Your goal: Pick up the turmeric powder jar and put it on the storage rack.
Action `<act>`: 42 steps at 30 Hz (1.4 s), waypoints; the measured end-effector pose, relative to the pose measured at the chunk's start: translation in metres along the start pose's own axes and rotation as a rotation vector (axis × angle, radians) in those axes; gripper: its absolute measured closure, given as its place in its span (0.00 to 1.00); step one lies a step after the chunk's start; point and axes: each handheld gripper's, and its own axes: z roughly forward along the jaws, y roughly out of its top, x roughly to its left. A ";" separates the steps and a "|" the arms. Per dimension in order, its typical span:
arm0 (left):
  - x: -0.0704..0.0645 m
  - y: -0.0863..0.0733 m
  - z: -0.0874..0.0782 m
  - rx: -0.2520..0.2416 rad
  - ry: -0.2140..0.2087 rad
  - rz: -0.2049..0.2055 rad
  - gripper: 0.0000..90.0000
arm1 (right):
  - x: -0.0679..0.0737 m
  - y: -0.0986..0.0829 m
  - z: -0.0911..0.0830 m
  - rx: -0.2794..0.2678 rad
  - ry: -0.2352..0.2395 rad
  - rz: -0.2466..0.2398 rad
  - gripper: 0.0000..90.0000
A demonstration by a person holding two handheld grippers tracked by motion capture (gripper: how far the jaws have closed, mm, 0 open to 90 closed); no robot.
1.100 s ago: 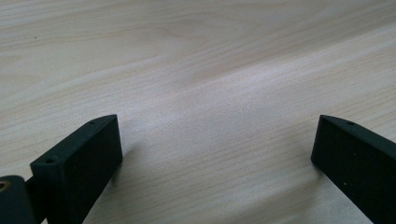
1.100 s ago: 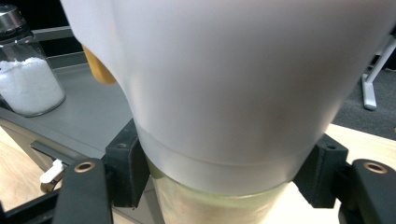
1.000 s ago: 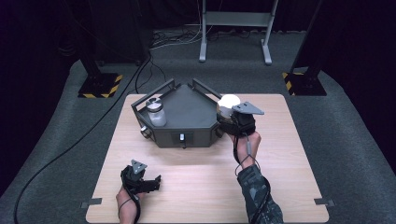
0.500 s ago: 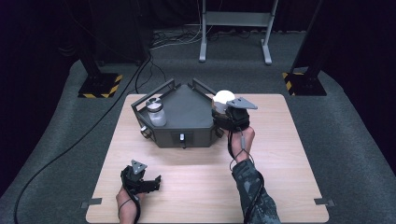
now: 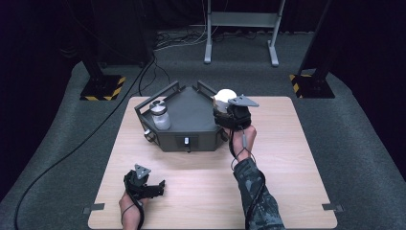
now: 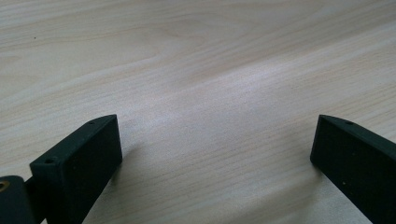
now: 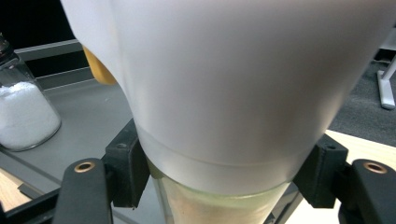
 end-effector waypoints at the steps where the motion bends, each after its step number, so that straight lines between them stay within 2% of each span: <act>1: 0.000 0.000 0.000 0.001 0.000 0.001 0.02 | 0.000 0.001 0.001 0.001 0.000 0.000 0.33; 13: 0.000 0.000 0.000 0.000 0.000 0.000 0.02 | 0.002 0.004 0.016 0.007 0.009 -0.003 0.34; 23: 0.000 0.000 0.000 0.000 -0.001 0.000 0.02 | -0.001 0.007 0.027 0.018 0.011 0.021 0.33; 30: 0.000 0.000 0.000 0.000 -0.001 0.000 0.02 | 0.000 0.006 0.035 0.035 0.008 0.020 0.33; 37: 0.000 0.000 0.000 0.000 -0.001 0.001 0.02 | -0.001 0.003 0.039 0.043 0.007 0.023 0.33; 42: 0.000 0.000 0.000 0.000 0.000 0.002 0.02 | 0.000 -0.001 0.038 0.030 0.006 0.023 0.33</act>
